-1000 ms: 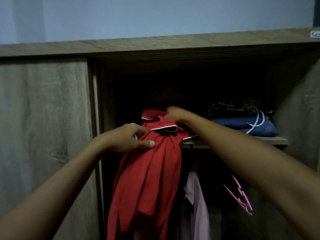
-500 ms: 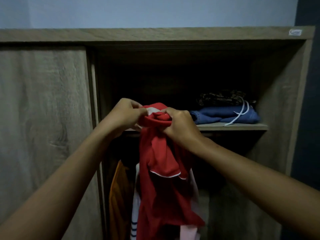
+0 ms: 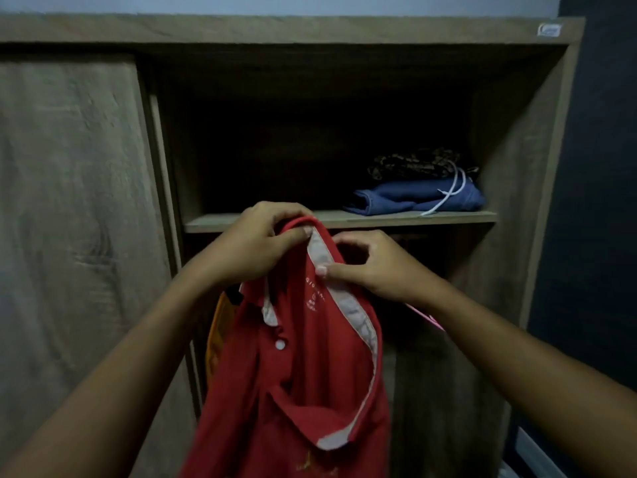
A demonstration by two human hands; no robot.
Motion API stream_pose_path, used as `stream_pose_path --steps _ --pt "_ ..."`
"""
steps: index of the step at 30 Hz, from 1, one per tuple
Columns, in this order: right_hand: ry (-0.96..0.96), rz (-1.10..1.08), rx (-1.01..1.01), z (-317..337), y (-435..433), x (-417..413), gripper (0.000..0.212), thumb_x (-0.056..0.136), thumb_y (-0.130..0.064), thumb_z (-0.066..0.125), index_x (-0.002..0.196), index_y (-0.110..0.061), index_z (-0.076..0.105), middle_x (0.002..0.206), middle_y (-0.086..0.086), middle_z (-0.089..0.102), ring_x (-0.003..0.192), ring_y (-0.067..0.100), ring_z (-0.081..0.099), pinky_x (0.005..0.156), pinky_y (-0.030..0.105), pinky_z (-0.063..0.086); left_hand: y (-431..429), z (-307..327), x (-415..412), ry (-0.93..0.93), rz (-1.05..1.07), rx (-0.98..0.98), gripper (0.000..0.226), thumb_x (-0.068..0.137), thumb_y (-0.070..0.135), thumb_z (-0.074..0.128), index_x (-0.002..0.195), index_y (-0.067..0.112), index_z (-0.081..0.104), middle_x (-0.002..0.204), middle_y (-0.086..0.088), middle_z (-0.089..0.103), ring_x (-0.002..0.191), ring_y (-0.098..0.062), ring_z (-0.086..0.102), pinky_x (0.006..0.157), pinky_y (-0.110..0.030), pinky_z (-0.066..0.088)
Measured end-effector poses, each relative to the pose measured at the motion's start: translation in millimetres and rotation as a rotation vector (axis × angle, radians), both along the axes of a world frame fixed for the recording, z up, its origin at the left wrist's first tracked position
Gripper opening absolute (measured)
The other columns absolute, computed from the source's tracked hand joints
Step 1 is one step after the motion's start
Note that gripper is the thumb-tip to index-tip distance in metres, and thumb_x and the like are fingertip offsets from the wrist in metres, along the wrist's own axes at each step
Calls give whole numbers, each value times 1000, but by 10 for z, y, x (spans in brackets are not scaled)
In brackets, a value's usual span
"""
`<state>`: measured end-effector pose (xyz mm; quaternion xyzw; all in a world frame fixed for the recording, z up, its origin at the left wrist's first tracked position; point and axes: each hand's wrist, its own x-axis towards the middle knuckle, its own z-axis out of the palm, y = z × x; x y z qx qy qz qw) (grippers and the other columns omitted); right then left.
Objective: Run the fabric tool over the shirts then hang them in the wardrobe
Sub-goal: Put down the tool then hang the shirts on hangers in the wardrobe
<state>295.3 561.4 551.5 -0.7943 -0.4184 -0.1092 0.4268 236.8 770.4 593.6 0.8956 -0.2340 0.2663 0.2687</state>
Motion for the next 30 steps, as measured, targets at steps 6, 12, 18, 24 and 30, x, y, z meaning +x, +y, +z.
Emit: stream_pose_path --steps 6,12,18,24,30 --pt "-248 -290 -17 -289 -158 124 16 83 -31 70 95 -24 78 89 -14 77 88 3 69 86 27 53 53 -294 -5 -139 200 176 25 100 39 49 108 24 68 104 4 69 101 -17 63 89 -46 51" --pt "-191 -376 57 -488 -404 262 10 79 -17 75 87 -21 80 75 -9 76 70 2 71 66 12 50 61 -870 234 -5 276 143 18 97 29 61 101 13 67 93 -6 72 92 -26 66 83 -38 51" --pt "131 -229 -28 -897 -821 639 9 75 -26 84 82 -21 80 77 1 77 68 4 65 66 33 54 -155 -1335 488 314 74 -70 39 98 28 62 76 -4 61 61 -2 48 55 -9 43 55 -31 35" --pt "409 -261 -103 -1026 -1066 952 52 78 -60 70 73 -9 74 60 6 61 52 14 46 50 23 36 -658 -1377 784 243 76 -246 37 99 24 56 68 5 52 60 5 44 53 -5 38 54 -31 32" --pt "119 -795 53 -1054 -1029 1685 19 87 -32 72 81 -14 74 80 4 73 80 19 71 67 23 48 -1041 -1312 1079 140 79 -275 31 97 21 56 73 2 58 63 1 52 56 -4 44 56 -30 38"
